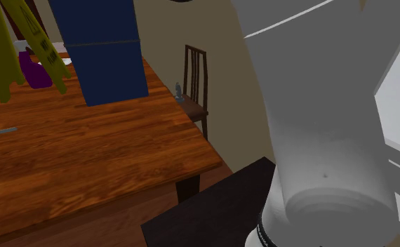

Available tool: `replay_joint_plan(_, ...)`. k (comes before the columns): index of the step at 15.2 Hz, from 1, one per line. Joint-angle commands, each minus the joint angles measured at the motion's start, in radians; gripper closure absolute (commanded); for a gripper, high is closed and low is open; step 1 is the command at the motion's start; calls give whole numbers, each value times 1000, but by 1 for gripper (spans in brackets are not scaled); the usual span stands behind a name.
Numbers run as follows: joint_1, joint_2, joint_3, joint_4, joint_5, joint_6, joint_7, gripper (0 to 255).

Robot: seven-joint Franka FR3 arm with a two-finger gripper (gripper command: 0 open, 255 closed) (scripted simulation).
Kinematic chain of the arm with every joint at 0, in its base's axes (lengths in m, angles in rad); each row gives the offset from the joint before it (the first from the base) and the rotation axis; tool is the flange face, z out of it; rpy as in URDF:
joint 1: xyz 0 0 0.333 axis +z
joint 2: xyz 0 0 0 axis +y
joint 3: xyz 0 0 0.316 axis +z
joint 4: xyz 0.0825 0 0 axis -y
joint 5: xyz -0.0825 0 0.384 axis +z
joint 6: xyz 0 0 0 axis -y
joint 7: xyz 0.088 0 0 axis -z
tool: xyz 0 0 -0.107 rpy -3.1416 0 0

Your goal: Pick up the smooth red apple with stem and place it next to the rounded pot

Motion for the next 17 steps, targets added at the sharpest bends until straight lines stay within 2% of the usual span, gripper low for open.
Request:
replay_joint_plan(1, -13, -18, 2, -57, 7, 39, 3, 255)
replay_joint_plan(17, -54, -44, -2, -313, 12, 268, 26, 255)
